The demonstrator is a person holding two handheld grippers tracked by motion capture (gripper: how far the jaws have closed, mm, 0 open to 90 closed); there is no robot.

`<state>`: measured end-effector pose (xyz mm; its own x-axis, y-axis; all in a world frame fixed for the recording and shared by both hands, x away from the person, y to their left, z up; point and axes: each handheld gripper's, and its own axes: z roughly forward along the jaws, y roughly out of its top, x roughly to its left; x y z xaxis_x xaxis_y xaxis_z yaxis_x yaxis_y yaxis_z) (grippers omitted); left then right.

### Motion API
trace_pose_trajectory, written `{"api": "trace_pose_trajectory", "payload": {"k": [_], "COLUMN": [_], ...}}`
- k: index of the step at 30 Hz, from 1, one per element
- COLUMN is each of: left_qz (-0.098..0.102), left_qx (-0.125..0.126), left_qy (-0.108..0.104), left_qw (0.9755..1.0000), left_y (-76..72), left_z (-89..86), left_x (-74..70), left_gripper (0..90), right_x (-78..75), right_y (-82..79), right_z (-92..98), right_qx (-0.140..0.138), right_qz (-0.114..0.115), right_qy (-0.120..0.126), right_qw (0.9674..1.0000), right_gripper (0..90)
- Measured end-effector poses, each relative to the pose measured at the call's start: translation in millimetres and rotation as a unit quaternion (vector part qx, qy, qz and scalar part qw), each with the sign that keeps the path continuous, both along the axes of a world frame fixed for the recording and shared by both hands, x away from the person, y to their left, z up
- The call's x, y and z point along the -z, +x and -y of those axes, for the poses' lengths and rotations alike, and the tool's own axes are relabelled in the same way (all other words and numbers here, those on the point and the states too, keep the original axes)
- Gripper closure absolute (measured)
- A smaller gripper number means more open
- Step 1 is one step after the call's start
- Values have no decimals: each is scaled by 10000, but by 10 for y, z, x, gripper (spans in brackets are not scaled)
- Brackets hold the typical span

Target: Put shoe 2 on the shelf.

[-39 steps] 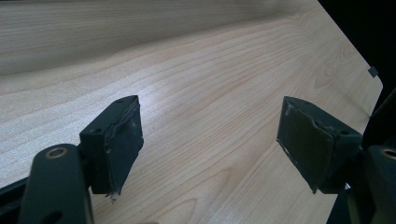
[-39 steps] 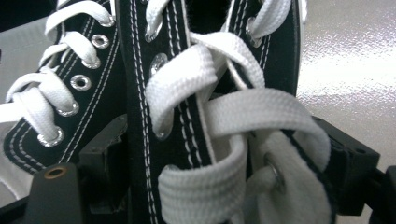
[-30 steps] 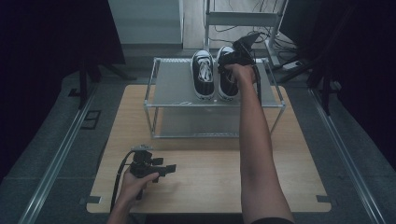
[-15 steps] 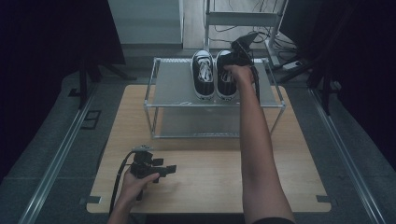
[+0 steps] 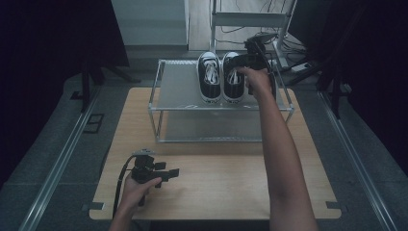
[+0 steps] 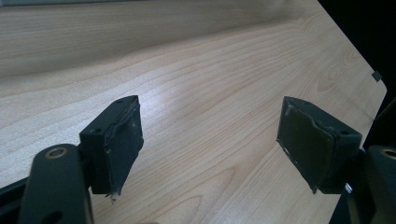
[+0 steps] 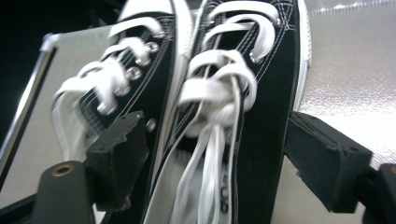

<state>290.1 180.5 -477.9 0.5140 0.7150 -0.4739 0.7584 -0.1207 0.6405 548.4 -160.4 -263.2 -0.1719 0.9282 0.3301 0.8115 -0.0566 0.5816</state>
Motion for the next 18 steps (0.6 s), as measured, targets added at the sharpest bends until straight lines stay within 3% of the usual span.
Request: {"api": "trace_pose_trajectory", "payload": {"k": [6, 11, 18], "left_qz": [50, 91, 95], "left_qx": [-9, 2, -8], "left_qy": [-15, 2, 37], "left_qw": [10000, 10000, 9999], "left_y": [-14, -16, -17], "left_z": [-15, -18, -10], "left_x": [-25, -42, -29], "left_gripper": [224, 224, 224], "right_x": [-86, -113, -83], "right_y": [-285, -521, -794], "right_z": [93, 167, 322], "right_qx": [-440, -784, -1108], "right_qz": [395, 719, 934], "right_qy": [244, 269, 408], "right_qw": [9980, 9940, 9886], "right_gripper": [264, 285, 302]}}
